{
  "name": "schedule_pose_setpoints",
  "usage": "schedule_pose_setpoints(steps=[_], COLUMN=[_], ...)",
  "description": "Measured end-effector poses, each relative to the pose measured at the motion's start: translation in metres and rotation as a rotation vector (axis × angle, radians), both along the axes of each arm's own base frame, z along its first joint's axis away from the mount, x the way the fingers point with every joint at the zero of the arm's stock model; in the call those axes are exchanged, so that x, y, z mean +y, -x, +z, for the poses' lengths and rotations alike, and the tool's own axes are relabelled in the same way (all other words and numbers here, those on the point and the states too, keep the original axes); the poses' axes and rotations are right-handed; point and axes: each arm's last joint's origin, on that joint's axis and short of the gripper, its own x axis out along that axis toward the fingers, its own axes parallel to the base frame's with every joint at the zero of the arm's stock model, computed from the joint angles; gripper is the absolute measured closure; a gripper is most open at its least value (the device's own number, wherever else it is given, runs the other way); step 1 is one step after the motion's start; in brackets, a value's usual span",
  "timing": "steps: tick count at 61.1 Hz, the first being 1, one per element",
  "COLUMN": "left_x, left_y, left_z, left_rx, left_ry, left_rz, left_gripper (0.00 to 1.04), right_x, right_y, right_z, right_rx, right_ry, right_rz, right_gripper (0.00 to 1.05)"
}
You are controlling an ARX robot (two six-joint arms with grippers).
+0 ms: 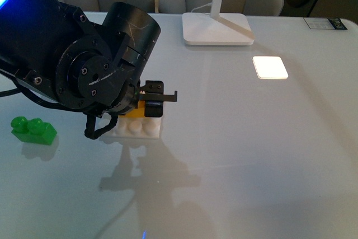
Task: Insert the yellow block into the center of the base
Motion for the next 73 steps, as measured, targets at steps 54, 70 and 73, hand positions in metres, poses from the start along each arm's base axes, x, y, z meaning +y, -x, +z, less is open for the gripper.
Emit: schedule_pose_setpoints(steps=[54,70,73], left_x=[0.0,0.001,0.001], left_y=[-0.003,-0.002,-0.002], left_z=[-0.006,-0.012,-0.013], left_rx=[0.004,0.012,0.01], left_ry=[-0.04,-0.062,-0.065], left_rz=[-0.021,-0.018,-0.022], left_gripper=[0.43,0.43,0.43], right_x=[0.0,0.0,0.0], right_y=[0.0,0.0,0.0], right_z=[0.0,0.0,0.0], right_rx=[0.0,0.0,0.0], right_ry=[0.0,0.0,0.0], right_rz=[0.0,0.0,0.0], right_gripper=[0.09,0.09,0.09])
